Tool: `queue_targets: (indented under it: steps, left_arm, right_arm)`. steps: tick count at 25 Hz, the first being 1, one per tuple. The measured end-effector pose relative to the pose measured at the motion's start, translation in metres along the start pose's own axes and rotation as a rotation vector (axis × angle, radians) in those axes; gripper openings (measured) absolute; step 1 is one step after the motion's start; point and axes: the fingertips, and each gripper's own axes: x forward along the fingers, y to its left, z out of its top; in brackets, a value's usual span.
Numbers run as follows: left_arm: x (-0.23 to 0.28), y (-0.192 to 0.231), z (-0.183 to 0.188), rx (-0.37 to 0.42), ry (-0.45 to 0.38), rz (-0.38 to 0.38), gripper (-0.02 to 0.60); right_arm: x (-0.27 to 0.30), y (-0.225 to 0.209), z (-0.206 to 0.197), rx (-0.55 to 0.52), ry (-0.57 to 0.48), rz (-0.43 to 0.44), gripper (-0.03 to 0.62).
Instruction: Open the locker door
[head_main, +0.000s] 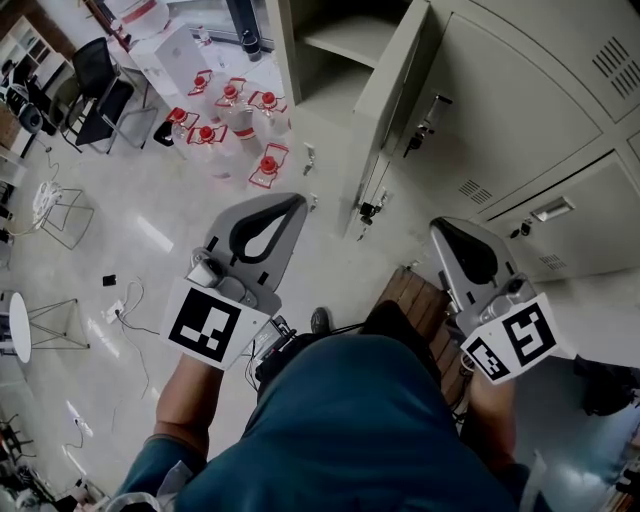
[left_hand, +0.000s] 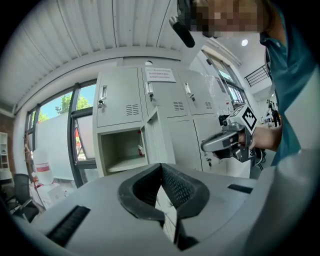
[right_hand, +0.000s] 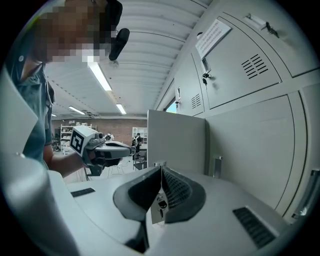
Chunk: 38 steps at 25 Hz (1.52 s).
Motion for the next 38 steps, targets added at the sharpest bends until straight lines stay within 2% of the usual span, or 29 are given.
queue_targets:
  steps: [8,18,23,38]
  left_arm:
    - [-0.029,0.020,0.021,0.016,-0.019,0.052,0.017]
    - [-0.057,0.036,0.036,0.060,-0.036,0.077,0.017]
    - [-0.065,0.038,0.032,0.057,-0.032,0.068,0.017]
    - [-0.065,0.053,0.014,0.014,-0.015,0.060,0.017]
  right_arm:
    - [0.013,0.014,0.022,0.001,-0.022,0.056,0.037]
    - [0.021,0.023,0.044,-0.019,-0.048,0.063,0.035]
    - [0.025,0.029,0.045,-0.061,-0.023,0.048,0.035]
    - [0.042,0.033,0.045,-0.054,-0.009,0.043,0.035]
